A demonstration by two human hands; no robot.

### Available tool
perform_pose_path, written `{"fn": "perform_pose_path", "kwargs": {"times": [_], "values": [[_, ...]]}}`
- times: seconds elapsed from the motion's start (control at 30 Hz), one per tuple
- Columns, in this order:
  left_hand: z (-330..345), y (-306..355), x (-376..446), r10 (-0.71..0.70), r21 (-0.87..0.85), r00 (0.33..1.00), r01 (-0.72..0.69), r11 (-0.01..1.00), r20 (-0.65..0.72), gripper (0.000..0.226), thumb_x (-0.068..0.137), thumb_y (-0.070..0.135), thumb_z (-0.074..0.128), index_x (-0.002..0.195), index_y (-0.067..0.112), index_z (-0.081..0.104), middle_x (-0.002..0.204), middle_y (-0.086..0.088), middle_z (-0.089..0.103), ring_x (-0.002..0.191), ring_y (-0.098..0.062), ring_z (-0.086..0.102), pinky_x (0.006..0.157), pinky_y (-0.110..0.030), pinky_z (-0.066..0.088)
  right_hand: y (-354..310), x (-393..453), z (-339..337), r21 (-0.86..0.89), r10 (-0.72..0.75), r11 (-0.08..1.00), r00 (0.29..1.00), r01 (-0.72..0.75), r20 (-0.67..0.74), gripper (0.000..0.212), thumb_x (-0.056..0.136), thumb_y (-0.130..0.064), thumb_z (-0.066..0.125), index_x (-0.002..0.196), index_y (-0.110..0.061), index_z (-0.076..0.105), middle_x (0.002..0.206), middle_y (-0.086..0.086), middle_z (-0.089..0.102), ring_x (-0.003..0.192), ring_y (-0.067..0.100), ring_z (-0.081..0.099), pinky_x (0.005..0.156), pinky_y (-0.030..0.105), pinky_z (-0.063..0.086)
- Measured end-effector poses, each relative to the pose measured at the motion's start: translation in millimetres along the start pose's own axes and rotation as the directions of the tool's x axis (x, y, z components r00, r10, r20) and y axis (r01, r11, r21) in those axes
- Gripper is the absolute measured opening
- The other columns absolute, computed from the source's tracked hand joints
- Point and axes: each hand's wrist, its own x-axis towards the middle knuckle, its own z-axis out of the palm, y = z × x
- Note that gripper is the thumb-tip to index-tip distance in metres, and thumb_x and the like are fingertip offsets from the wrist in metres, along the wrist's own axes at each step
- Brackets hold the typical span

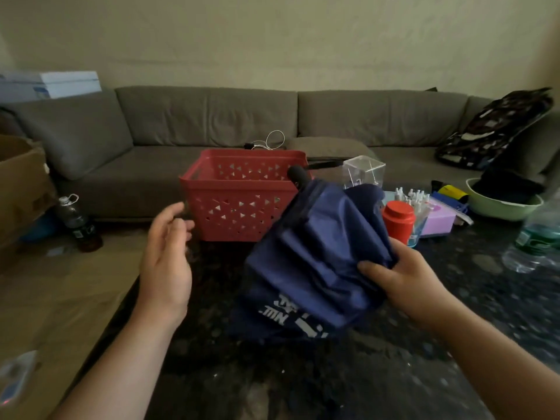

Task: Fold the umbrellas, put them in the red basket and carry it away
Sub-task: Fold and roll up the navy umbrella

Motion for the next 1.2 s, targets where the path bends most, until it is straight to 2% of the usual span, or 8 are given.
{"fn": "perform_pose_path", "kwargs": {"times": [0.13, 0.23, 0.4, 0.6, 0.8, 0.9, 1.07, 1.2], "values": [[11.1, 35.8, -20.7, 0.349, 0.183, 0.918, -0.382, 0.906, 0.187, 0.035, 0.105, 0.036, 0.054, 0.140, 0.040, 0.055, 0.129, 0.006, 0.063, 0.121, -0.010, 0.061, 0.103, -0.031, 0.048, 0.7, -4.0, 2.9, -0.248, -0.179, 0.951, 0.983, 0.182, 0.036, 0.071, 0.084, -0.011, 0.082, 0.138, -0.046, 0.054, 0.119, -0.039, 0.065, 0.114, -0.015, 0.060, 0.095, 0.009, 0.046], [30.2, 57.1, -40.6, 0.618, 0.333, 0.683, -0.730, 0.597, 0.390, 0.041, 0.096, 0.022, 0.069, 0.136, 0.022, 0.066, 0.128, -0.002, 0.064, 0.120, -0.024, 0.061, 0.107, -0.040, 0.044, -2.6, -5.6, 7.8, -0.362, -0.249, 0.897, 0.967, 0.252, 0.056, 0.079, 0.082, -0.018, 0.084, 0.150, -0.035, 0.048, 0.130, -0.030, 0.061, 0.117, -0.015, 0.057, 0.095, 0.006, 0.045], [55.2, 37.3, -64.5, 0.405, 0.397, 0.506, -0.858, 0.325, 0.761, 0.066, 0.085, 0.036, 0.080, 0.147, 0.033, 0.057, 0.146, -0.002, 0.053, 0.141, -0.029, 0.046, 0.116, -0.049, 0.038, -18.1, -16.4, 11.8, -0.452, -0.350, 0.807, 0.924, 0.381, 0.155, 0.080, 0.078, -0.016, 0.086, 0.149, -0.028, 0.052, 0.127, -0.010, 0.070, 0.113, 0.004, 0.066, 0.093, 0.027, 0.054], [67.1, 17.7, -57.1, 0.268, 0.553, 0.643, -0.760, 0.342, 0.718, 0.065, 0.075, 0.055, 0.074, 0.133, 0.033, 0.053, 0.117, 0.000, 0.066, 0.117, -0.030, 0.064, 0.107, -0.060, 0.042, -58.3, -30.6, 23.2, -0.451, -0.389, 0.769, 0.891, 0.453, 0.232, 0.084, 0.076, -0.027, 0.086, 0.151, -0.033, 0.049, 0.123, -0.008, 0.070, 0.108, 0.010, 0.069, 0.089, 0.034, 0.057], [60.5, 14.1, -46.8, -0.109, 0.401, 0.923, -0.053, 0.914, 0.369, 0.049, 0.080, 0.059, 0.082, 0.124, 0.044, 0.065, 0.100, 0.025, 0.071, 0.098, -0.007, 0.069, 0.079, -0.033, 0.056, -71.0, -12.2, 2.1, 0.141, -0.207, 0.964, 0.968, 0.227, -0.145, 0.034, 0.099, -0.015, 0.069, 0.132, -0.020, 0.063, 0.113, 0.014, 0.072, 0.096, 0.014, 0.071, 0.090, 0.028, 0.059], [62.1, 9.4, -36.9, -0.284, 0.177, 0.930, 0.246, 0.953, 0.236, 0.054, 0.082, 0.050, 0.086, 0.130, 0.040, 0.061, 0.114, 0.017, 0.073, 0.105, -0.012, 0.072, 0.084, -0.036, 0.057, -53.2, -6.0, -13.5, 0.198, -0.055, 0.974, 0.967, 0.107, -0.251, 0.021, 0.097, -0.015, 0.070, 0.116, -0.024, 0.073, 0.106, 0.014, 0.075, 0.099, 0.035, 0.073, 0.096, 0.051, 0.060], [60.9, 9.0, -36.7, -0.320, 0.344, 0.938, 0.260, 0.902, 0.132, 0.055, 0.085, 0.042, 0.085, 0.119, 0.029, 0.043, 0.104, 0.007, 0.065, 0.084, -0.013, 0.066, 0.069, -0.035, 0.056, -43.3, -16.9, 0.7, 0.182, -0.010, 0.982, 0.981, 0.046, -0.195, 0.021, 0.094, -0.011, 0.072, 0.106, -0.028, 0.074, 0.097, -0.002, 0.074, 0.087, 0.012, 0.071, 0.080, 0.031, 0.056], [64.4, 10.2, -38.4, -0.453, 0.131, 0.878, 0.436, 0.890, 0.156, 0.049, 0.090, 0.034, 0.083, 0.125, 0.030, 0.048, 0.115, -0.001, 0.068, 0.097, -0.023, 0.072, 0.082, -0.046, 0.062, -42.5, -24.5, 10.4, 0.108, -0.003, 0.994, 0.991, 0.018, -0.137, 0.023, 0.095, -0.019, 0.073, 0.112, -0.034, 0.076, 0.108, -0.005, 0.076, 0.101, 0.014, 0.072, 0.090, 0.037, 0.059]]}}
